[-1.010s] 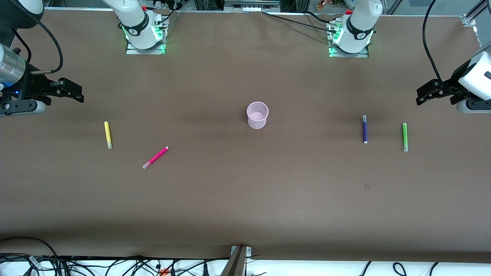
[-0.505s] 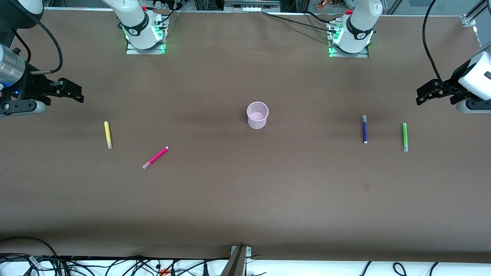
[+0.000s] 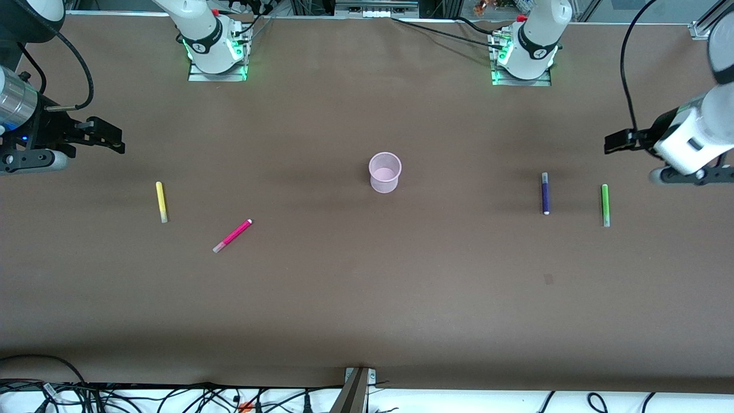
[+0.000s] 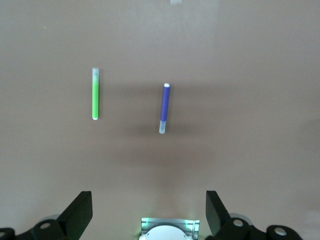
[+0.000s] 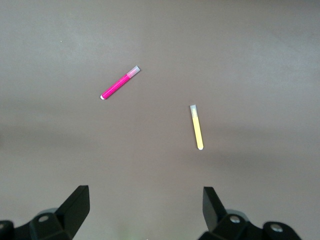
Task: Organize pens into pink holder with both arms
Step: 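Reach the left gripper down to the blue marker and grasp it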
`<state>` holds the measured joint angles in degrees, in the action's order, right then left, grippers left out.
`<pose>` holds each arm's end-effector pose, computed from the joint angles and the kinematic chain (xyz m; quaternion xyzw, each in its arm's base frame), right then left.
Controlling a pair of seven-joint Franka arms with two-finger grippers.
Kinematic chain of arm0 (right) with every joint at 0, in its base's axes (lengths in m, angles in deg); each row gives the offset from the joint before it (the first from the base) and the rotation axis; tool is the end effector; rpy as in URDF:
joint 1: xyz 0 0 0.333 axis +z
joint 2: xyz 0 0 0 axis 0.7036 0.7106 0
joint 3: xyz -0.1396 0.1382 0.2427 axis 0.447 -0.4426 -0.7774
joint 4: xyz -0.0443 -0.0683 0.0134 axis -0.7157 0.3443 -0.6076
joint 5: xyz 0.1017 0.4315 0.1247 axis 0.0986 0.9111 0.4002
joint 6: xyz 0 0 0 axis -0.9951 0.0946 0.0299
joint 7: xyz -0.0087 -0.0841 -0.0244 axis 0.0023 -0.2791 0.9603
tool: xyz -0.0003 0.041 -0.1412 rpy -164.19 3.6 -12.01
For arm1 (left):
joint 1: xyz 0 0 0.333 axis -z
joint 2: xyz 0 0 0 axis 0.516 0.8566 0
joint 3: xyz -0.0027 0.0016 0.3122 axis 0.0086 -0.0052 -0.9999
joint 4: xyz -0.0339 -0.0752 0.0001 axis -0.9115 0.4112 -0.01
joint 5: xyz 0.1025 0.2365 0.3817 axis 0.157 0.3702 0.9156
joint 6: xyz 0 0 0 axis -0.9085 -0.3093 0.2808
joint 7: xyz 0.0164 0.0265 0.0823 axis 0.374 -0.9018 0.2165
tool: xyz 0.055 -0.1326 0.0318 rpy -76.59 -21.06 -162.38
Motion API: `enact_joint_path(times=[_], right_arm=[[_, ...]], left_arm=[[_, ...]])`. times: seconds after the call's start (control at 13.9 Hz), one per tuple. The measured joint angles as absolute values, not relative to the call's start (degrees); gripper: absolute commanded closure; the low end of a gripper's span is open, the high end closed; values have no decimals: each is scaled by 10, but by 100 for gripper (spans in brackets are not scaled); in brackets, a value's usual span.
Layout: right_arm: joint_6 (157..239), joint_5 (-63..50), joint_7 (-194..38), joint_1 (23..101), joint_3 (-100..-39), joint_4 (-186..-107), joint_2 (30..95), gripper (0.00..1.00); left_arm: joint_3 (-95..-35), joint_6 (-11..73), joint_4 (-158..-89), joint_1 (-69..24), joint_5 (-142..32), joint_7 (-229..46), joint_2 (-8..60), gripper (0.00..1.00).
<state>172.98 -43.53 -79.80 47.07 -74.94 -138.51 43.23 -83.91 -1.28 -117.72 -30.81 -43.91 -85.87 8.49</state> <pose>0.6399 0.0253 0.5288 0.9980 0.0494 -0.0383 0.0008 0.6242 0.0094 0.4506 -0.9879 -0.0095 0.1536 0.0170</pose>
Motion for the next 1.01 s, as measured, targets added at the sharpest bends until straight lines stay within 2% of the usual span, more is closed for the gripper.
enact_joint_path(times=[0.29, 0.43, 0.72, 1.01], right_arm=[[1730, -435, -798, 471, -749, -1385, 432, 0], [1730, -435, -798, 471, -749, -1385, 432, 0], [1730, -435, -798, 471, -749, -1385, 432, 0], [1730, -435, -798, 471, -750, -1385, 432, 0]], left_arm=[[-839, 46, -1190, -308, -440, -855, 175, 0], [-837, 110, -1230, -305, -440, -854, 193, 0], [-837, 315, -1360, -303, -433, -843, 192, 0], [-838, 502, -1462, -303, -402, -838, 194, 0]])
